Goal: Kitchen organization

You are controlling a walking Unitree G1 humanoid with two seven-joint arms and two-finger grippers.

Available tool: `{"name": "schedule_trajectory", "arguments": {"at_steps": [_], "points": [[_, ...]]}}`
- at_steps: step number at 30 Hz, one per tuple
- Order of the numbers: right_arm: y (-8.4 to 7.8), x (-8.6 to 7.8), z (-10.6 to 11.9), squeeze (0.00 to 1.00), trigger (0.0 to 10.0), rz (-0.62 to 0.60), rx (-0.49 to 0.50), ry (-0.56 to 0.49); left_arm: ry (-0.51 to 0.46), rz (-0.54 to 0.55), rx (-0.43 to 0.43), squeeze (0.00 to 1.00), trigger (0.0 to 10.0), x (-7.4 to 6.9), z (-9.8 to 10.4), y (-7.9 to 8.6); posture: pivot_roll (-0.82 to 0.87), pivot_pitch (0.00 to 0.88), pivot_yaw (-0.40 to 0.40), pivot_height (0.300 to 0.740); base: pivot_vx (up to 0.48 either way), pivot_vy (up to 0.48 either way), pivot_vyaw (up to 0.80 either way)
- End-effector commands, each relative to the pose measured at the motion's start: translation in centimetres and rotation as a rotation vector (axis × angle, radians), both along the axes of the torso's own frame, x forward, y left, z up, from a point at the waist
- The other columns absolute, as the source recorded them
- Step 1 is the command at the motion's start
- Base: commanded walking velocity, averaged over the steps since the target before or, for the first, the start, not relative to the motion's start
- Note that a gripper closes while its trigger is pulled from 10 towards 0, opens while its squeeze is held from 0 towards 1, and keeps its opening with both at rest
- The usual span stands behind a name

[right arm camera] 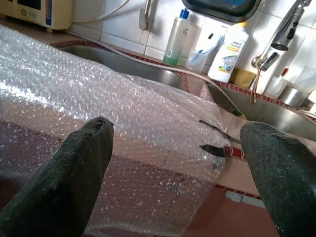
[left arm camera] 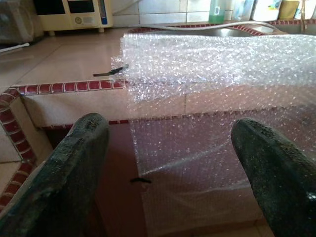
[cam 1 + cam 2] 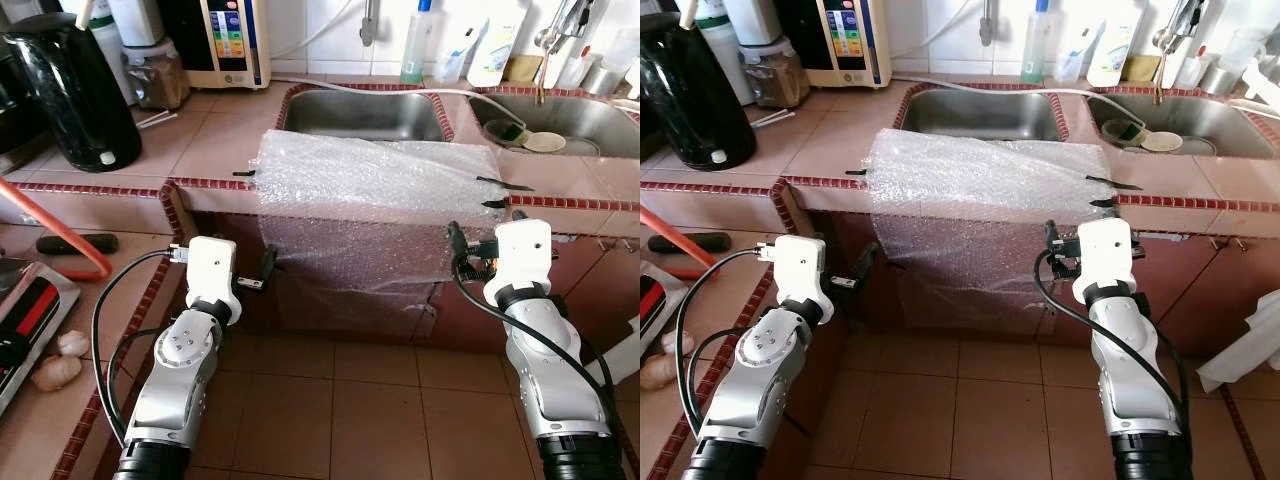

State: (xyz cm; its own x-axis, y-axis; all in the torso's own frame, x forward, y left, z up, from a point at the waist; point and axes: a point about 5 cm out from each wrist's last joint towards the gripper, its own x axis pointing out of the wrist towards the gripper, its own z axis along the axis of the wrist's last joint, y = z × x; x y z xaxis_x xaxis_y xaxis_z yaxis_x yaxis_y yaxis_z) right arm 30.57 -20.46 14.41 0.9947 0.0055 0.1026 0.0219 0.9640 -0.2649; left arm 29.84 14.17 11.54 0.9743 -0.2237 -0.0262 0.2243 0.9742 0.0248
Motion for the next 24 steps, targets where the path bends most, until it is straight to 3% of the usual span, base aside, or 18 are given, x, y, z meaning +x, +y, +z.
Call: {"name": "schedule_trajectory", "arguments": {"at_steps": [1, 24], "points": [[-0.14, -0.07, 0.07, 1.0, 10.0, 0.001, -0.009, -0.003, 0.009, -0.006, -0.012, 0.0, 10.0, -0.05, -0.22, -0.05, -0.03, 0.0, 0.033, 0.74, 0.0, -0.375, 0.0], [-0.45, -0.16, -0.14, 1.0, 10.0, -0.01, -0.01, 0.009, 0.028, -0.028, -0.018, 0.0, 10.0, -0.27, -0.61, -0.28, -0.03, 0.0, 0.033, 0.74, 0.0, -0.38, 0.0]]}}
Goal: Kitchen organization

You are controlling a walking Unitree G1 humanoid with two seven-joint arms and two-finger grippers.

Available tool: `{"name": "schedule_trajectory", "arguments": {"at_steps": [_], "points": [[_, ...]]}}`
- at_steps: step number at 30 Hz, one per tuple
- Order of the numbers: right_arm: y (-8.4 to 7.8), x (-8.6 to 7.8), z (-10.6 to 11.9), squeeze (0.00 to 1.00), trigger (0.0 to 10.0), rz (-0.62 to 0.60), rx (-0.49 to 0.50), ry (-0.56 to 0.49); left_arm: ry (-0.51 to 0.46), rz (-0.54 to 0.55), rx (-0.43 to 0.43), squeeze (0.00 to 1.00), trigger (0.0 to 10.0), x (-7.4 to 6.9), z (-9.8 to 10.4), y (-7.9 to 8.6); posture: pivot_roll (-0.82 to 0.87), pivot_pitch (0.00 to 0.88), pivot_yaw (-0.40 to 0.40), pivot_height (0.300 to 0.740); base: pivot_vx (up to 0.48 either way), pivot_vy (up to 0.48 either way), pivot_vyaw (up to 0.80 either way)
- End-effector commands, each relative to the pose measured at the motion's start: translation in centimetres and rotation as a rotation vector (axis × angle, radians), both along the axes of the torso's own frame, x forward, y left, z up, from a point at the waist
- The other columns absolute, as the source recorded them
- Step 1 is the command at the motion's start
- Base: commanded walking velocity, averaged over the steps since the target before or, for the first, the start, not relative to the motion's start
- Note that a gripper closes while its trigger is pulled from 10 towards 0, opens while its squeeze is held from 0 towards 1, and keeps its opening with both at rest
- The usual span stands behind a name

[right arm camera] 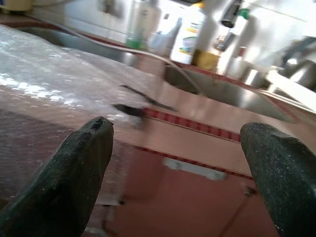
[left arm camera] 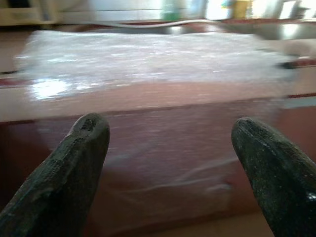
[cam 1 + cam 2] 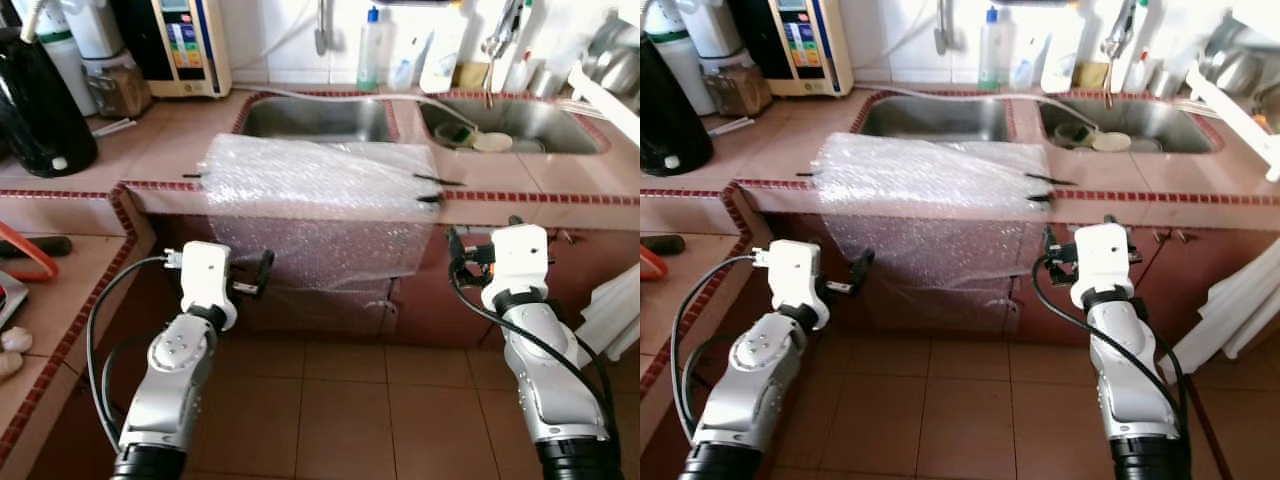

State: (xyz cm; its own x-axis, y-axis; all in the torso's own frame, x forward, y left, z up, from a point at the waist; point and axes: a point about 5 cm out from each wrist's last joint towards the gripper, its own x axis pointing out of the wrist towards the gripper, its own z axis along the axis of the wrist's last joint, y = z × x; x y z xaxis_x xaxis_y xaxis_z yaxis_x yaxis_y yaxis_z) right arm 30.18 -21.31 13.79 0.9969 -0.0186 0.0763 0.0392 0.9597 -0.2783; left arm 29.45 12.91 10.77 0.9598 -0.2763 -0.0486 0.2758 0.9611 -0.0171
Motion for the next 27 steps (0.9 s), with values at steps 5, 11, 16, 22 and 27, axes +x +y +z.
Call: {"name": "schedule_trajectory", "arguments": {"at_steps": [5, 11, 16, 22, 27], "points": [[0.4, 0.2, 0.4, 1.0, 10.0, 0.014, 0.007, -0.015, 0.001, 0.022, 0.021, 0.0, 10.0, 0.1, 0.0, 1.0, -0.03, 0.0, 0.033, 0.74, 0.0, -0.314, 0.0], [0.4, 0.2, 0.3, 1.0, 10.0, 0.013, 0.008, -0.013, 0.004, 0.018, 0.022, 0.0, 10.0, 0.1, 0.0, 0.9, -0.03, 0.0, 0.035, 0.74, 0.0, -0.309, 0.0], [0.4, 0.1, 0.3, 1.0, 10.0, 0.013, 0.011, -0.012, 0.006, 0.017, 0.022, 0.0, 10.0, 0.1, 0.0, 0.9, -0.03, 0.0, 0.035, 0.74, 0.0, -0.302, 0.0], [0.6, 0.1, 0.0, 1.0, 10.0, 0.015, 0.014, -0.007, 0.016, 0.014, 0.029, 0.0, 10.0, 0.1, -0.3, 0.9, -0.03, 0.0, 0.035, 0.74, 0.0, -0.198, 0.0], [0.7, 0.2, -0.3, 1.0, 10.0, 0.014, 0.023, 0.002, 0.05, 0.04, 0.037, 0.0, 10.0, 0.5, -1.1, 1.4, -0.02, 0.0, 0.036, 0.74, 0.0, 0.0, 0.0]]}}
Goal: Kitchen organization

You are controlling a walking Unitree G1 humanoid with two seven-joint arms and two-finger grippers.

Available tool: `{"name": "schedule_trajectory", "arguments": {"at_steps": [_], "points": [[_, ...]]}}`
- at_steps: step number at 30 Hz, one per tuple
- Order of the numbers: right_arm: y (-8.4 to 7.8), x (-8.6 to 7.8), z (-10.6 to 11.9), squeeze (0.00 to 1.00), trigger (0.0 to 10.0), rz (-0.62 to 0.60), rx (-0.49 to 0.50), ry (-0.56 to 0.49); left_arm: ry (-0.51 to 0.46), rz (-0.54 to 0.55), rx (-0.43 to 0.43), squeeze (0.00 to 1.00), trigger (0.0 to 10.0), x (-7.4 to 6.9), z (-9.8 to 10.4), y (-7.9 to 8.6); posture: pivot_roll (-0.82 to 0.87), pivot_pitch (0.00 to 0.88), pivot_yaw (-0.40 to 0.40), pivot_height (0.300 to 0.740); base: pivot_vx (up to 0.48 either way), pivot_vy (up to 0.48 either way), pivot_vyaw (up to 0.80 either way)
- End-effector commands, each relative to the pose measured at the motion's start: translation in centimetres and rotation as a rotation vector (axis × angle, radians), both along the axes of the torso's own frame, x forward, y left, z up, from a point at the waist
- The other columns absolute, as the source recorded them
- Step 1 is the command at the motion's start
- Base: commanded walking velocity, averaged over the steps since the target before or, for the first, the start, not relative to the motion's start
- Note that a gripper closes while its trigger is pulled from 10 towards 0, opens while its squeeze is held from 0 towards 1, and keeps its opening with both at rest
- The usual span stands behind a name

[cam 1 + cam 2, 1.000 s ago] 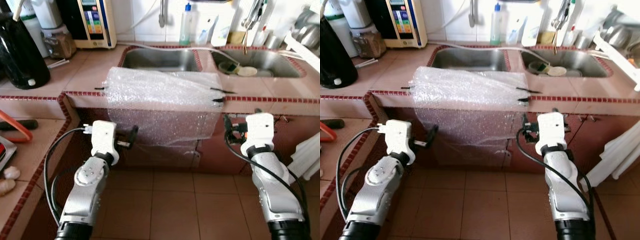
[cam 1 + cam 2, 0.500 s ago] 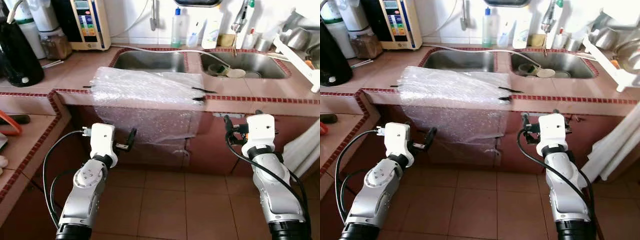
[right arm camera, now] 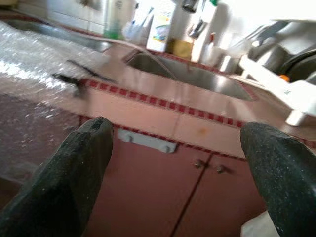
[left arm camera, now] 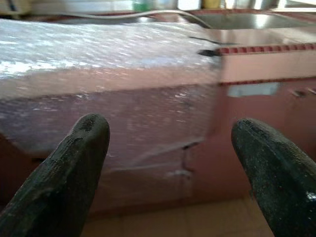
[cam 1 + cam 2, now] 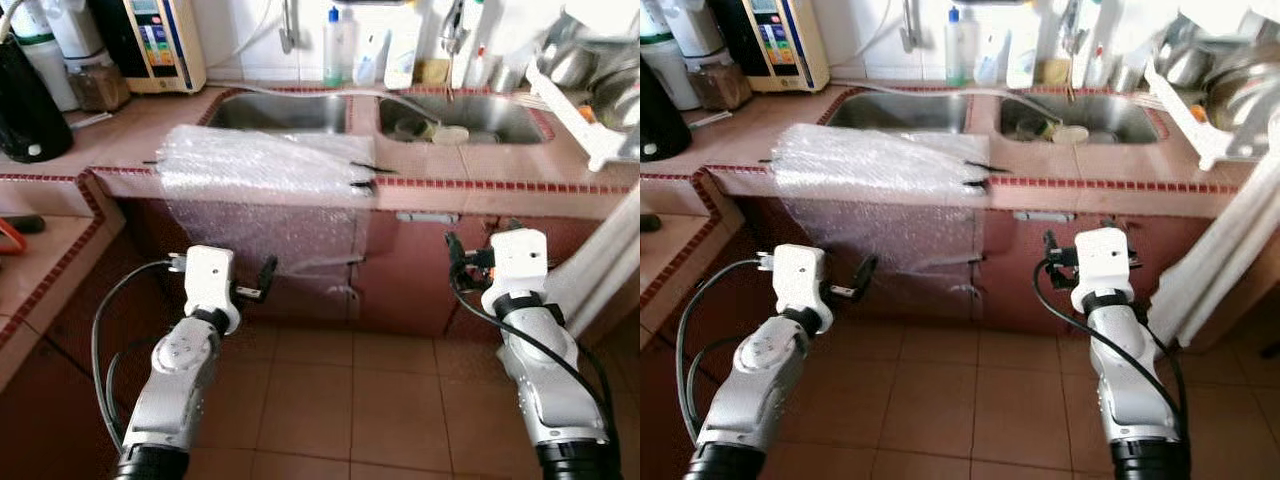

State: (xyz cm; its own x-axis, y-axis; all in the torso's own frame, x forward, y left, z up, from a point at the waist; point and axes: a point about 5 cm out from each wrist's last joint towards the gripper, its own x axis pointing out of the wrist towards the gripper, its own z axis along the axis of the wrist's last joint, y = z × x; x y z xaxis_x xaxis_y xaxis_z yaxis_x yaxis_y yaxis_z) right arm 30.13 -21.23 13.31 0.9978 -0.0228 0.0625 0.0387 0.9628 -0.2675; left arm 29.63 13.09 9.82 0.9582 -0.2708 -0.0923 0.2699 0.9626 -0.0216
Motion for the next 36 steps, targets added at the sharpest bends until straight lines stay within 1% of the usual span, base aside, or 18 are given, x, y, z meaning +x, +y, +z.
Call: {"name": "schedule_trajectory", "arguments": {"at_steps": [1, 5, 6, 10, 11, 13, 17, 18, 21, 22, 23, 24, 25, 26, 27, 29, 33, 36], "points": [[0.6, 0.3, 0.1, 1.0, 10.0, 0.017, 0.011, -0.011, 0.007, 0.034, 0.03, 0.0, 10.0, 0.3, -0.1, 1.2, -0.02, 0.0, 0.036, 0.74, 0.0, 0.0, 0.0], [1.0, 0.7, -1.3, 1.0, 10.0, 0.018, 0.033, 0.028, 0.093, 0.084, 0.059, 0.0, 10.0, 0.8, -2.4, 2.5, -0.02, 0.0, 0.035, 0.74, 0.0, 0.0, 0.0], [1.4, 0.8, -2.3, 1.0, 10.0, 0.03, 0.054, 0.063, 0.147, 0.108, 0.091, 0.0, 10.0, 1.0, -3.7, 3.3, 0.0, 0.0, 0.022, 0.74, 0.0, 0.0, 0.0], [2.1, 1.1, -3.7, 1.0, 10.0, 0.051, 0.071, 0.115, 0.215, 0.143, 0.149, 0.0, 10.0, 1.1, -5.4, 4.1, 0.01, 0.0, 0.012, 0.74, 0.0, 0.0, 0.0], [2.5, 1.3, -4.9, 1.0, 10.0, 0.061, 0.072, 0.163, 0.259, 0.169, 0.147, 0.0, 10.0, 1.1, -6.3, 4.5, 0.01, 0.0, 0.008, 0.74, 0.0, 0.0, 0.0], [2.6, 1.4, -5.5, 1.0, 10.0, 0.058, 0.087, 0.192, 0.287, 0.179, 0.159, 0.0, 10.0, 1.0, -6.8, 4.6, 0.01, 0.0, 0.009, 0.74, 0.0, 0.0, 0.0], [3.9, 1.7, -8.1, 1.0, 10.0, 0.054, 0.219, 0.318, 0.375, 0.179, 0.218, 0.0, 10.0, 0.9, -8.5, 4.2, 0.02, 0.0, 0.013, 0.74, 0.0, 0.0, 0.0], [4.7, 1.6, -9.3, 1.0, 10.0, 0.07, 0.238, 0.378, 0.424, 0.176, 0.266, 0.0, 10.0, 0.6, -9.3, 4.1, 0.02, 0.0, 0.018, 0.74, 0.0, 0.0, 0.0], [5.4, 1.1, -10.8, 1.0, 10.0, 0.084, 0.227, 0.455, 0.484, 0.165, 0.313, 0.0, 10.0, -0.1, -10.3, 4.1, 0.01, 0.0, 0.022, 0.74, 0.0, 0.0, 0.0], [5.6, 0.7, -11.5, 0.94, 10.0, 0.093, 0.198, 0.489, 0.508, 0.162, 0.34, 0.0, 10.0, -0.5, -10.8, 4.2, 0.01, 0.0, 0.021, 0.74, 0.0, 0.0, 0.0], [5.5, -0.8, -13.7, 0.44, 10.0, 0.074, 0.195, 0.605, 0.595, 0.155, 0.366, 0.0, 10.0, -1.7, -12.1, 4.6, 0.01, 0.0, 0.027, 0.74, 0.0, 0.0, 0.0], [5.4, -1.3, -14.3, 0.18, 10.0, 0.065, 0.198, 0.639, 0.618, 0.157, 0.364, 0.0, 10.0, -2.1, -12.4, 4.7, 0.02, 0.0, 0.03, 0.74, 0.0, 0.0, 0.0], [5.4, -1.3, -14.3, 0.18, 10.0, 0.065, 0.198, 0.639, 0.618, 0.157, 0.364, 0.0, 10.0, -2.1, -12.4, 4.7, 0.02, 0.0, 0.03, 0.74, 0.0, 0.0, 0.0], [5.1, -2.7, -15.7, 0.04, 10.0, 0.05, 0.183, 0.708, 0.668, 0.159, 0.368, 0.0, 10.0, -2.9, -13.1, 5.1, 0.02, 0.0, 0.029, 0.74, 0.0, 0.0, 0.0], [4.8, -3.4, -16.4, 0.0, 10.0, 0.035, 0.179, 0.748, 0.689, 0.155, 0.384, 0.0, 10.0, -3.3, -13.4, 5.3, 0.02, 0.0, 0.029, 0.74, 0.0, 0.0, 0.0], [3.8, -4.9, -17.6, 0.0, 10.0, -0.023, 0.182, 0.818, 0.721, 0.08, 0.476, 0.0, 10.0, -4.3, -14.2, 4.9, 0.01, 0.0, 0.033, 0.74, 0.0, 0.0, 0.0], [3.0, -6.1, -18.5, 0.0, 10.0, -0.101, 0.252, 0.859, 0.735, 0.135, 0.409, 0.0, 10.0, -4.4, -14.3, 5.0, 0.01, 0.0, 0.03, 0.74, 0.0, 0.0, -0.13], [3.0, -6.1, -18.5, 0.0, 10.0, -0.111, 0.264, 0.856, 0.732, 0.137, 0.41, 0.0, 10.0, -4.3, -14.3, 5.0, 0.0, 0.0, 0.034, 0.74, 0.0, 0.0, -0.69]]}}
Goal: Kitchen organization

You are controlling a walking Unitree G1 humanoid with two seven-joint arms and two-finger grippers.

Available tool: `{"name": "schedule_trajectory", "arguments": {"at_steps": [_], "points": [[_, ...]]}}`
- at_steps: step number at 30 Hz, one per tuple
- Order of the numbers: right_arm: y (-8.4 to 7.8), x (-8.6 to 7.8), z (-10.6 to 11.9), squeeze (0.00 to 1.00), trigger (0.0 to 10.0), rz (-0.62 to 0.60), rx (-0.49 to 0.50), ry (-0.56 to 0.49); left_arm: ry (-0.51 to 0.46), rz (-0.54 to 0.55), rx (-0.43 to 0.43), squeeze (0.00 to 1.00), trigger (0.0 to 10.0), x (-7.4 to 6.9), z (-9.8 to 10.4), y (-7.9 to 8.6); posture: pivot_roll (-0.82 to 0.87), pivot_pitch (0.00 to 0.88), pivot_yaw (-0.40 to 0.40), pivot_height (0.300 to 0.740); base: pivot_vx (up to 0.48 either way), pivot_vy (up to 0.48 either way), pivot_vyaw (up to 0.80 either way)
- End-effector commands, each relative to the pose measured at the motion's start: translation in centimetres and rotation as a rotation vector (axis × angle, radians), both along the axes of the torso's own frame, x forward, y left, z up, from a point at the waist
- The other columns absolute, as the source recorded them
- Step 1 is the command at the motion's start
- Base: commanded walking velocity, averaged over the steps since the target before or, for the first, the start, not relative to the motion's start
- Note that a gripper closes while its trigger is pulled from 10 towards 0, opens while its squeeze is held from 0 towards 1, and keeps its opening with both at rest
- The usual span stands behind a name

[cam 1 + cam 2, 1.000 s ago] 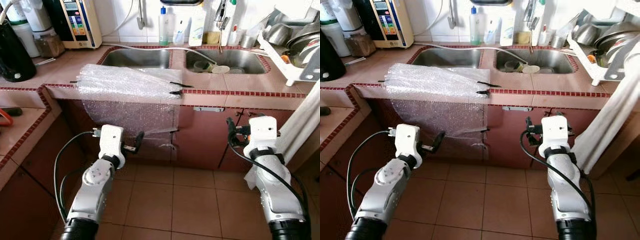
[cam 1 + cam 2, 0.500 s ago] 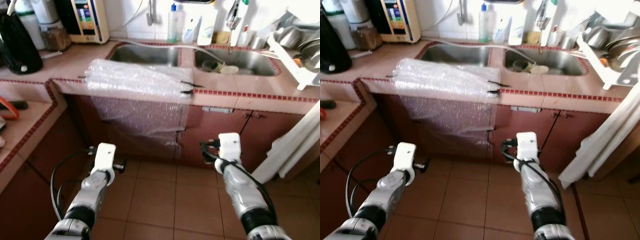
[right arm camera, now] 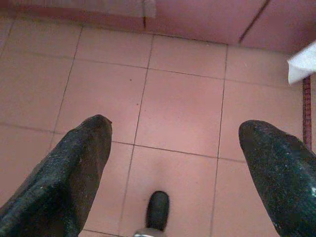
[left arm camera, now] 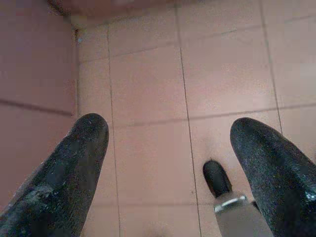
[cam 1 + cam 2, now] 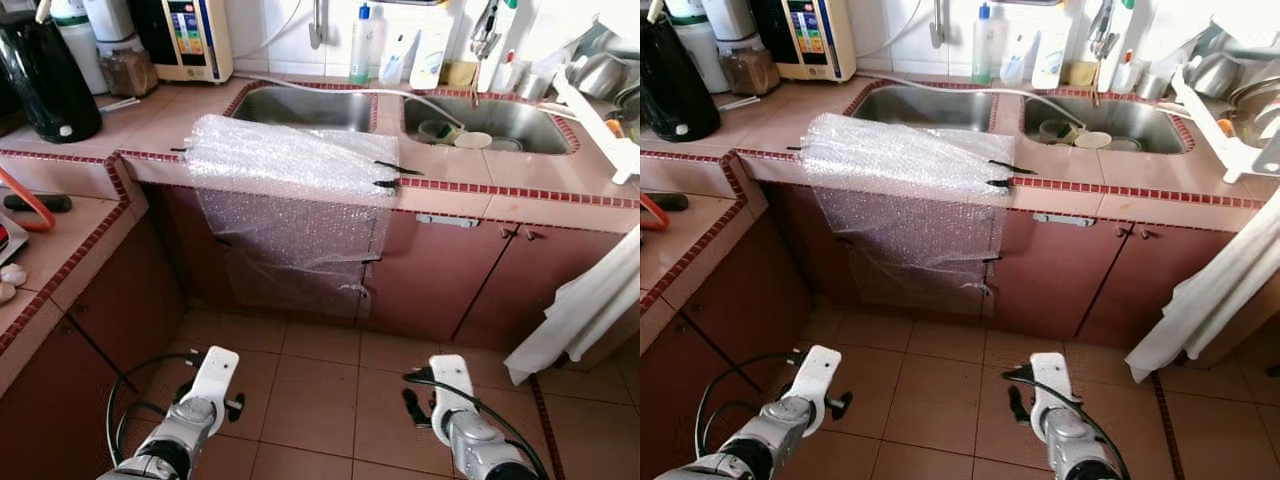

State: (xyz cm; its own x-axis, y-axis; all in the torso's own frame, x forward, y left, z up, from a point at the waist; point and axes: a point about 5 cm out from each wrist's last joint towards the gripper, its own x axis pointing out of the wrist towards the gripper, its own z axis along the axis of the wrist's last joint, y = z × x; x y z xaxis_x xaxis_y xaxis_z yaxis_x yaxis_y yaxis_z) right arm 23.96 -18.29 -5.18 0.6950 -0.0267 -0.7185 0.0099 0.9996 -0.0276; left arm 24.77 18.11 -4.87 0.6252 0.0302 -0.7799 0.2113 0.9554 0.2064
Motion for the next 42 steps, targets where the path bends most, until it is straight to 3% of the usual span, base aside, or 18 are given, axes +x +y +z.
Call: {"name": "schedule_trajectory", "arguments": {"at_steps": [1, 23, 29, 40, 42], "points": [[-0.1, 0.1, 0.0, 0.0, 10.0, -0.026, 0.008, 0.001, -0.024, 0.001, 0.005, 0.0, 10.0, 0.6, 0.4, 0.0, -0.01, 0.0, 0.039, 0.74, 0.0, 0.0, -0.77], [0.3, -0.6, -0.5, 0.0, 10.0, -0.009, 0.015, 0.026, -0.057, -0.079, 0.093, 0.0, 10.0, 0.9, 0.7, 0.2, -0.01, 0.0, 0.048, 0.74, 0.0, 0.0, -0.77], [0.4, -0.7, -0.6, 0.0, 10.0, -0.013, 0.019, 0.029, -0.103, -0.122, 0.139, 0.0, 10.0, 1.5, 1.2, 0.1, -0.01, 0.0, 0.054, 0.74, 0.0, 0.0, -0.77], [0.4, -0.8, -0.7, 0.0, 10.0, -0.017, 0.016, 0.032, -0.092, -0.149, 0.144, 0.0, 10.0, 1.6, 1.2, -0.2, -0.02, 0.0, 0.058, 0.74, 0.0, 0.0, -0.77], [0.4, -0.7, -0.6, 0.0, 10.0, -0.026, 0.026, 0.018, -0.074, -0.105, 0.114, 0.0, 10.0, 1.3, 1.0, -0.1, -0.02, 0.0, 0.061, 0.74, 0.0, 0.0, -0.77]]}}
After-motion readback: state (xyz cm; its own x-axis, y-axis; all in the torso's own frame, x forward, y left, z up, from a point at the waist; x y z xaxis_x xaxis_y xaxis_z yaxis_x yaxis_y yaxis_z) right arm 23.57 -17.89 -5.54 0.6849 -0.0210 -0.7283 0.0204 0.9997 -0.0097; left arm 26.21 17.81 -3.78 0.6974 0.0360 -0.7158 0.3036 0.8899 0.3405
